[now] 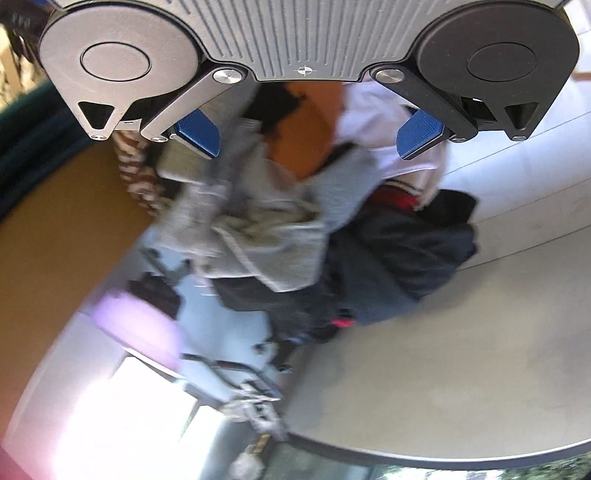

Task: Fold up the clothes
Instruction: 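Move both open tools down into the clothes pile toward the grey sweater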

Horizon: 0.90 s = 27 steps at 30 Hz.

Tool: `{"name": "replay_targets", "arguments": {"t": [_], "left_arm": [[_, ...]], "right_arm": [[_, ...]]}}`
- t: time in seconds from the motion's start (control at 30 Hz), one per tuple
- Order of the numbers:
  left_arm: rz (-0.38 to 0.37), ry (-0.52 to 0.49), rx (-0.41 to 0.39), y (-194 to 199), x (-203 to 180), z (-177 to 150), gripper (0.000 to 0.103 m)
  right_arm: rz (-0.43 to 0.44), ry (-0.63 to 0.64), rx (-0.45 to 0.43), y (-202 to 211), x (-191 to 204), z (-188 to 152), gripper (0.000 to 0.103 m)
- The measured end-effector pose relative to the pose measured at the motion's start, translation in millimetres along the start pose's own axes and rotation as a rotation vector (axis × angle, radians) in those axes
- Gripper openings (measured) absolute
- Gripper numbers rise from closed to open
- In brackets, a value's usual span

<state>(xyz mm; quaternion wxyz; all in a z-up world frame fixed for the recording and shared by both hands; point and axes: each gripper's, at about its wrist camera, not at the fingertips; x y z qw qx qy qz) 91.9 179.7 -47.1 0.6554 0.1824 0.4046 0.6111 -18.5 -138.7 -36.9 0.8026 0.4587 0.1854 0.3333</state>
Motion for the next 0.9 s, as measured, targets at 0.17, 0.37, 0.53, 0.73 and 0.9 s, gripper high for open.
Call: {"name": "replay_targets", "arguments": {"t": [0.17,0.37,0.53,0.73,0.9], "left_arm": [[0.003,-0.024,0.058,-13,19,11,0.102],[0.014,-0.097,0.07,-17,39,11,0.102],[0.021,-0.184,0.048,-13,57,6,0.102],[-0.021,-0.159,0.072,-12,74,8,0.102],[0.008,-0.115,0.131,-29,81,12,0.102]], "right_arm": [[-0.187,-0.094,0.027,-6,-2,-9,0.102],[-0.203,-0.149,0.112,-10,17,-29,0.102],[-0.21,-0.097,0.105,-7,45,-34,0.102],[-0.17,-0.084,0.064,-8,59,-27,0.102],[-0.175,-0.09,0.067,-20,61,-20,0.102]]}}
Point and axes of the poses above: each gripper's, at about its wrist camera, not at the fingertips, and y roughly against the way its jaws point, x to its left, z to its top, and after that the axes turned 1 degree about z, right-handed
